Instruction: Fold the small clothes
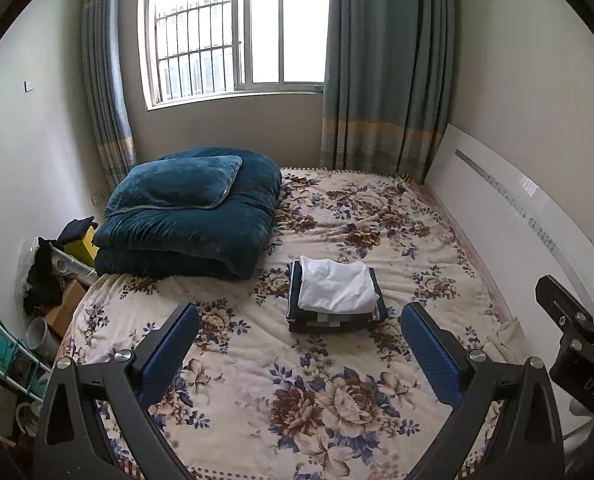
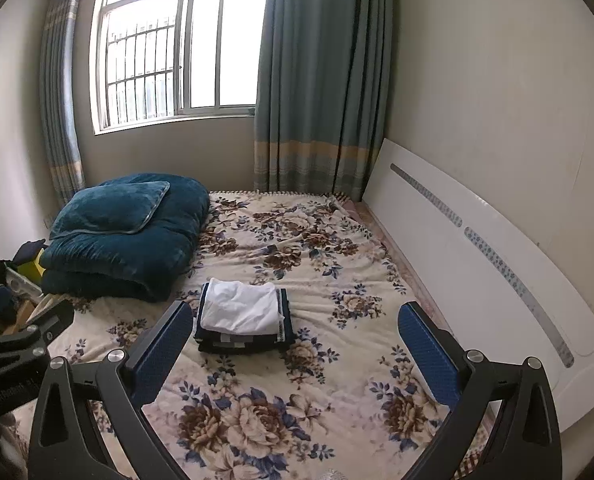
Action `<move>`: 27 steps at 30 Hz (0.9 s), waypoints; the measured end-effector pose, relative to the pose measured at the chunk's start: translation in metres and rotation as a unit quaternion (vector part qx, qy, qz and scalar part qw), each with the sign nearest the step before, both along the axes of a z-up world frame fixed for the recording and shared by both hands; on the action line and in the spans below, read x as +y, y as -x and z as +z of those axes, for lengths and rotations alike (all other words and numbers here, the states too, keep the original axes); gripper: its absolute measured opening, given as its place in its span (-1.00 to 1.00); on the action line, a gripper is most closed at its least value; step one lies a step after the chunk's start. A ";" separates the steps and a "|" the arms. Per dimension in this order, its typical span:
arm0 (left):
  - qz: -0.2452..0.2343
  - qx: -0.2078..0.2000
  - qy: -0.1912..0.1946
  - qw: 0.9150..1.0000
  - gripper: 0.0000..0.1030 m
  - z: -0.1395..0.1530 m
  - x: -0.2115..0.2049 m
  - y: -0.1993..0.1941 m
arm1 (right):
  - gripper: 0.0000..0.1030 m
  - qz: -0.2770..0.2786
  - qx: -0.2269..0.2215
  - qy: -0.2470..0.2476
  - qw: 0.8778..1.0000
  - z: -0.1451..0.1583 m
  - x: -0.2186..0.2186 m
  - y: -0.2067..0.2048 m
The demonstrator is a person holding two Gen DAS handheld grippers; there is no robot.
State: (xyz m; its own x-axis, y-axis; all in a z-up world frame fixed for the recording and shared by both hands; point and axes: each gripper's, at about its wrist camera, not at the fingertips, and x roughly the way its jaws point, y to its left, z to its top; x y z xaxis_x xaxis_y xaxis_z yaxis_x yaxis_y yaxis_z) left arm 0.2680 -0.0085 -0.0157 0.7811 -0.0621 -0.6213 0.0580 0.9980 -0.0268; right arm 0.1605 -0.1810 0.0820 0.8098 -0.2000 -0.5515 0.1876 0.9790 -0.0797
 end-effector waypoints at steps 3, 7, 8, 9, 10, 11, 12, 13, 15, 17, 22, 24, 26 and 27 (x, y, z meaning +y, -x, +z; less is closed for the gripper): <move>0.003 -0.007 -0.002 1.000 1.00 0.003 0.001 0.005 | 1.00 0.005 0.000 -0.001 1.000 0.001 -0.002 -0.001; 0.006 -0.010 -0.004 1.000 1.00 0.006 0.001 0.008 | 1.00 0.014 0.000 -0.002 1.000 -0.001 -0.002 -0.006; 0.005 -0.011 -0.004 1.000 1.00 0.007 0.000 0.009 | 1.00 0.016 0.000 -0.002 1.000 -0.001 -0.002 -0.006; 0.007 -0.011 -0.005 1.000 1.00 0.007 0.000 0.009 | 1.00 0.019 0.001 -0.002 1.000 -0.002 -0.001 -0.010; 0.008 -0.012 -0.005 1.000 1.00 0.008 0.000 0.010 | 1.00 0.021 0.001 -0.003 1.000 -0.002 -0.001 -0.010; 0.008 -0.013 -0.005 1.000 1.00 0.009 0.000 0.011 | 1.00 0.022 0.002 -0.004 1.000 -0.002 -0.002 -0.010; 0.010 -0.014 -0.005 1.000 1.00 0.010 0.000 0.012 | 1.00 0.023 0.002 -0.005 1.000 -0.004 -0.003 -0.011; 0.010 -0.015 -0.006 1.000 1.00 0.011 0.000 0.013 | 1.00 0.024 0.003 -0.006 1.000 -0.003 -0.004 -0.011; 0.012 -0.017 -0.007 1.000 1.00 0.014 0.000 0.015 | 1.00 0.025 0.003 -0.010 1.000 -0.004 -0.006 -0.009; 0.012 -0.018 -0.007 1.000 1.00 0.015 -0.001 0.015 | 1.00 0.025 0.002 -0.011 1.000 -0.004 -0.007 -0.008; 0.012 -0.020 -0.010 1.000 1.00 0.016 -0.002 0.016 | 1.00 0.027 -0.001 -0.014 1.000 -0.005 -0.007 -0.006; 0.010 -0.020 -0.011 1.000 1.00 0.018 -0.002 0.017 | 1.00 0.028 0.000 -0.016 0.999 -0.005 -0.007 -0.005; 0.010 -0.021 -0.011 1.000 1.00 0.019 -0.003 0.017 | 1.00 0.028 -0.001 -0.015 0.999 -0.004 -0.007 -0.003; 0.011 -0.020 -0.011 1.000 1.00 0.018 -0.003 0.018 | 1.00 0.027 0.000 -0.016 0.999 -0.004 -0.007 -0.003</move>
